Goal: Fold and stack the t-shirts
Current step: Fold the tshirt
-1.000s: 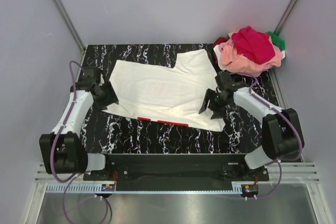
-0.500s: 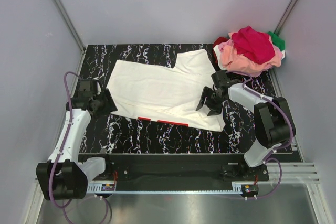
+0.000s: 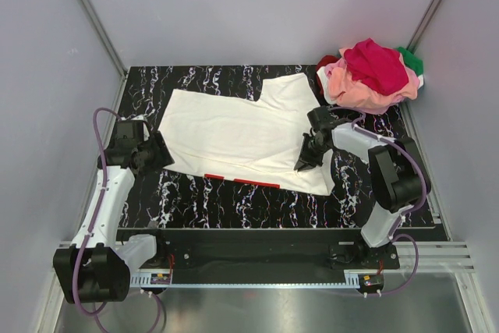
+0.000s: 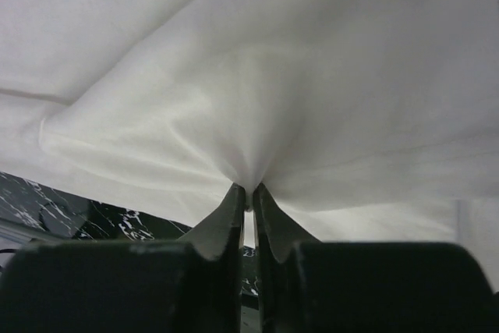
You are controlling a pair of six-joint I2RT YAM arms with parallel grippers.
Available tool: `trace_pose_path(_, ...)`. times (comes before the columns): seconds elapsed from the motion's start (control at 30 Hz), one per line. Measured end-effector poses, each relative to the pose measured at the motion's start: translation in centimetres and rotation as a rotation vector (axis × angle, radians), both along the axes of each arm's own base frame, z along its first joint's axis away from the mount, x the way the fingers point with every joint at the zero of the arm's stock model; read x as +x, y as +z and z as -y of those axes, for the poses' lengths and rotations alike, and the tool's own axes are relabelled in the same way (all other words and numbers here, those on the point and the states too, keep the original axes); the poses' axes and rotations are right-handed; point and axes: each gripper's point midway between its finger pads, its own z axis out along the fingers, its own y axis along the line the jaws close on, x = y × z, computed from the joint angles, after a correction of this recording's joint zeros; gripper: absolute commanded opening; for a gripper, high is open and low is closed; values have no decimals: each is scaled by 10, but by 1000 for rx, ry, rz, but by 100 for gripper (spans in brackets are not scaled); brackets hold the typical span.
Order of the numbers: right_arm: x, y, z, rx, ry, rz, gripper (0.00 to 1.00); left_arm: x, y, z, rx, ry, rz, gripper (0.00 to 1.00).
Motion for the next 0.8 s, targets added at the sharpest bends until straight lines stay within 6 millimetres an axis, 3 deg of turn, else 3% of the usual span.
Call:
trace_pose_path(0.07, 1, 0, -1, -1, 3, 1, 0, 0, 0, 0, 0, 0, 0, 61)
trace_pose_path(0.27, 16, 16, -6, 5, 16, 28, 0, 0, 0, 0, 0, 0, 1, 60)
trace_pose_path(0.37, 35, 33, -13, 12, 27, 59, 0, 0, 0, 0, 0, 1, 1, 59)
trace_pose_path(0.43, 60, 48, -22, 21, 35, 92, 8, 1, 0, 0, 0, 1, 2, 60)
trace_pose_path(0.47, 77, 56, -28, 27, 38, 111, 24, 1, 0, 0, 0, 1, 3, 59)
trace_pose_path(0.5, 97, 64, -34, 33, 40, 138, 71, 1, 0, 0, 0, 1, 5, 59)
trace_pose_path(0.53, 118, 70, -41, 43, 44, 170, 80, 2, 0, -1, 0, 2, 8, 60)
trace_pose_path(0.7, 209, 85, -58, 25, 61, 287, 87, 3, 1, 0, 0, 2, 13, 59)
trace_pose_path(0.8, 213, 83, -46, -25, 60, 268, 86, 3, 0, -1, 0, 2, 13, 59)
